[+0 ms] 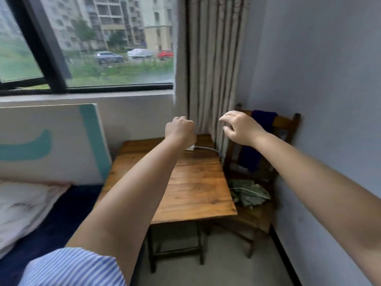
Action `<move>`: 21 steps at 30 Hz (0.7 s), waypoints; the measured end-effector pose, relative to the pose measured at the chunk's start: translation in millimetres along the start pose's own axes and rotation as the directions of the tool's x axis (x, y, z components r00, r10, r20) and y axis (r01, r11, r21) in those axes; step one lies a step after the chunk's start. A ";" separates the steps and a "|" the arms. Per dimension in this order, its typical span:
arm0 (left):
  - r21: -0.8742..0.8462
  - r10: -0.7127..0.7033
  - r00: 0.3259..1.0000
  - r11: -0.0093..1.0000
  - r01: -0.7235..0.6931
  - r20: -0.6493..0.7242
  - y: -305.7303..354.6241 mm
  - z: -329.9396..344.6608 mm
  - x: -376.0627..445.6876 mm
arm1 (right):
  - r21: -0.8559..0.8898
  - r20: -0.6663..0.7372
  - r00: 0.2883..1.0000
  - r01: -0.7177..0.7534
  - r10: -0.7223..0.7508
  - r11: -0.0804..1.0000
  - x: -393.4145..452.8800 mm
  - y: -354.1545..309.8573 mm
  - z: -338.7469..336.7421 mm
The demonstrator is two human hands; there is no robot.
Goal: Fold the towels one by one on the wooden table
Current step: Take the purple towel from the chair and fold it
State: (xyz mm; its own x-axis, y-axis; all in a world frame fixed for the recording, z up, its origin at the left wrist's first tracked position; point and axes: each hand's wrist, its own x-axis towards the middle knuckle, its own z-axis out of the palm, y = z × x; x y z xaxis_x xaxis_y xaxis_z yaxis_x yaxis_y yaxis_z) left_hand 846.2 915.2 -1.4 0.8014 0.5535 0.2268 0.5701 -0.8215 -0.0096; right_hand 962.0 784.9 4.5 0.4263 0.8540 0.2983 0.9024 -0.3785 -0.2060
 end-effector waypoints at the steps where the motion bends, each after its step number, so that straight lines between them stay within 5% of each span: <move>1: -0.004 0.018 1.000 1.000 -0.018 0.003 14.5 4.6 14.2 | -0.016 -0.001 1.000 -0.018 0.018 1.000 2.5 20.4 -1.4; 12: 0.011 0.197 0.970 0.980 -0.200 0.144 114.7 82.3 174.5 | -0.034 -0.033 0.958 -0.287 0.286 0.957 49.3 204.3 23.6; 21: -0.044 0.380 0.893 0.923 -0.381 0.241 170.0 147.7 325.3 | -0.040 0.012 0.853 -0.522 0.522 0.852 120.3 317.6 50.0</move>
State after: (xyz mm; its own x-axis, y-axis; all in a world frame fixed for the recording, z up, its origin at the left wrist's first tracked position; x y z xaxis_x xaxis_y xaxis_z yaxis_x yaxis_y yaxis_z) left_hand 1230.5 975.9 -73.1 0.9760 0.2150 -0.0355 0.2130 -0.9756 -0.0527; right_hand 1296.8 785.3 -71.6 0.8341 0.5347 0.1353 0.5492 -0.7823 -0.2940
